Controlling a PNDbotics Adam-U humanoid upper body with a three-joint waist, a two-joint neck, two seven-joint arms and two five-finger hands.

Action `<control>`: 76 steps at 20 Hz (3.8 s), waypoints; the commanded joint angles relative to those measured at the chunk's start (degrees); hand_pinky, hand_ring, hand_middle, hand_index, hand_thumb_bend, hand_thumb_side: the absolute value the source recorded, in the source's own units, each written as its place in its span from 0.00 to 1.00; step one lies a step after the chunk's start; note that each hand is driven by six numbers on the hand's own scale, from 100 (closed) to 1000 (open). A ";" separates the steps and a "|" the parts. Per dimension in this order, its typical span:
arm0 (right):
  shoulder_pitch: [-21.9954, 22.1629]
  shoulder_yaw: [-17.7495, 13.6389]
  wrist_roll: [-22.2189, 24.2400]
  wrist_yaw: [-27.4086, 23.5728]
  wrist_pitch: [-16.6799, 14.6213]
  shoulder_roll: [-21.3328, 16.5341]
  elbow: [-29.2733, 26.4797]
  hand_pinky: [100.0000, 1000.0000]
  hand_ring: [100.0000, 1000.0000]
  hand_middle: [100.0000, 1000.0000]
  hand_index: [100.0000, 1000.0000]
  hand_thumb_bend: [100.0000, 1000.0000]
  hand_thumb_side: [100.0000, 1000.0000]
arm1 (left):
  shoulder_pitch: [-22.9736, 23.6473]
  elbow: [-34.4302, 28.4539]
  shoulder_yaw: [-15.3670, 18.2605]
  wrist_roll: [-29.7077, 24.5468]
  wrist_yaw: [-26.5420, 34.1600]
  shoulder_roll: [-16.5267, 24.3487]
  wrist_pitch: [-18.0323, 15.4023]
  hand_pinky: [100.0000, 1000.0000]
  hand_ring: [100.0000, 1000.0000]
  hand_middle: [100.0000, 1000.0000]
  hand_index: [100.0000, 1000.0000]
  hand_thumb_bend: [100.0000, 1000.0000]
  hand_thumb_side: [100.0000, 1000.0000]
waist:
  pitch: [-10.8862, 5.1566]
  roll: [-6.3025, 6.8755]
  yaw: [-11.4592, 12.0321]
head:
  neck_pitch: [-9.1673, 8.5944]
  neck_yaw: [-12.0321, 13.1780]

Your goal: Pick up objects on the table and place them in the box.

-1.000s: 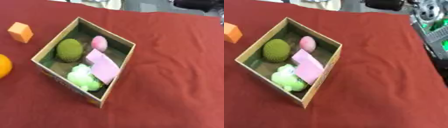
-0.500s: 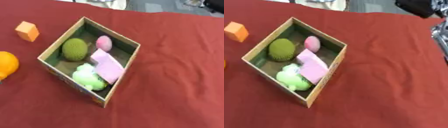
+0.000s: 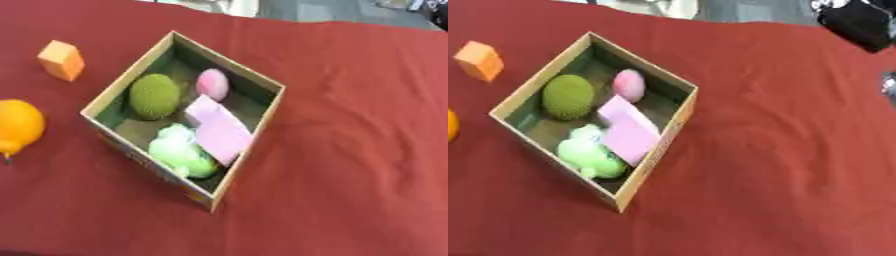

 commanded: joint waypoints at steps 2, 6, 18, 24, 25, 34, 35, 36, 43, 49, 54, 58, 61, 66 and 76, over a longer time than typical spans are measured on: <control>-0.29 -0.91 -0.15 -0.04 0.12 -2.24 -0.85 0.79 0.75 0.66 0.81 0.00 0.34 | -1.69 -0.79 -1.36 -7.21 -2.23 4.63 0.02 0.90 0.83 0.79 0.92 0.49 0.53 | -2.22 1.25 -0.12 | 0.19 1.13; -0.23 -0.70 0.32 0.00 0.35 -2.25 -0.85 0.79 0.75 0.66 0.81 0.00 0.35 | -3.53 -0.79 -3.17 -14.18 -4.03 7.00 -0.45 0.93 0.86 0.81 0.93 0.50 0.43 | -2.36 1.33 -0.11 | 0.22 1.16; -0.07 0.00 1.33 -0.04 1.01 -2.23 -0.85 0.79 0.75 0.66 0.80 0.00 0.38 | -6.56 0.44 -5.28 -27.69 -3.63 9.40 1.15 0.96 0.90 0.84 0.96 0.52 0.42 | -2.39 1.61 0.06 | 0.26 0.71; 0.11 0.29 1.65 -0.21 1.34 -1.91 -0.85 0.79 0.75 0.66 0.80 0.00 0.39 | -10.35 4.64 -6.94 -27.75 -0.29 8.94 3.44 0.94 0.88 0.84 0.96 0.49 0.42 | -2.37 1.57 -0.02 | 0.37 0.98; 0.13 0.37 1.71 -0.24 1.42 -1.87 -0.85 0.79 0.75 0.66 0.80 0.00 0.39 | -11.08 5.46 -7.31 -27.76 0.23 8.79 3.61 0.94 0.89 0.84 0.97 0.48 0.42 | -2.36 1.58 -0.05 | 0.39 1.05; 0.25 0.59 1.77 -0.47 2.00 -1.61 -0.85 0.79 0.75 0.66 0.80 0.00 0.41 | -15.58 10.84 -9.52 -28.43 1.93 6.87 3.21 0.93 0.89 0.86 0.96 0.47 0.43 | -2.26 1.85 -0.34 | 0.23 3.93; 0.25 0.65 1.78 -0.52 2.05 -1.57 -0.85 0.79 0.75 0.66 0.80 0.00 0.41 | -16.02 11.35 -9.72 -28.61 1.93 6.62 3.10 0.93 0.89 0.86 0.96 0.47 0.43 | -2.26 1.86 -0.35 | 0.22 3.87; 0.24 0.70 1.81 -0.55 2.08 -1.53 -0.85 0.79 0.75 0.66 0.80 0.00 0.41 | -16.49 11.94 -9.91 -28.80 1.87 6.35 3.03 0.93 0.89 0.86 0.96 0.48 0.43 | -2.27 1.87 -0.38 | 0.25 3.74; 0.34 0.77 1.78 -0.65 2.30 -1.14 -0.85 0.79 0.75 0.66 0.79 0.00 0.41 | -20.48 17.50 -11.46 -30.19 1.50 3.80 2.69 0.92 0.88 0.84 0.94 0.48 0.43 | -2.27 1.83 -0.66 | 0.33 2.87; 0.34 0.90 1.80 -0.81 2.45 -0.78 -0.85 0.79 0.75 0.66 0.79 0.00 0.42 | -23.53 22.67 -12.94 -31.18 0.77 1.53 1.89 0.91 0.87 0.83 0.93 0.47 0.43 | -2.12 1.83 -0.89 | 0.10 2.21; 0.33 0.98 1.74 -0.97 2.49 -0.53 -0.85 0.79 0.75 0.66 0.79 0.00 0.43 | -25.26 26.95 -14.21 -33.32 -2.22 -0.04 1.00 0.91 0.88 0.83 0.93 0.46 0.42 | -1.92 1.85 -1.05 | 0.02 2.05; 0.42 0.97 1.54 -1.11 2.57 -0.39 -0.85 0.79 0.74 0.65 0.79 0.00 0.43 | -26.26 29.88 -14.88 -34.19 -4.08 -1.14 0.02 0.90 0.87 0.82 0.92 0.46 0.41 | -1.82 1.83 -1.15 | 0.04 2.04; 0.48 1.01 1.54 -1.20 2.43 -0.25 -0.85 0.79 0.75 0.64 0.79 0.00 0.44 | -26.94 31.80 -15.25 -34.34 -5.50 -2.01 -0.59 0.88 0.85 0.80 0.90 0.44 0.39 | -1.77 1.79 -1.21 | 0.02 2.05; 0.71 1.00 1.68 -1.46 2.06 0.06 -0.85 0.79 0.75 0.64 0.79 0.00 0.45 | -28.18 35.01 -15.80 -33.55 -7.97 -3.71 -1.06 0.85 0.83 0.78 0.87 0.37 0.34 | -1.70 1.75 -1.27 | -0.07 2.14; 1.35 0.85 1.55 -1.95 2.03 0.59 -0.85 0.80 0.75 0.64 0.79 0.00 0.46 | -29.40 37.57 -16.89 -30.70 -9.51 -6.20 -1.90 0.78 0.73 0.68 0.76 0.19 0.32 | -1.60 1.61 -1.42 | 0.05 2.05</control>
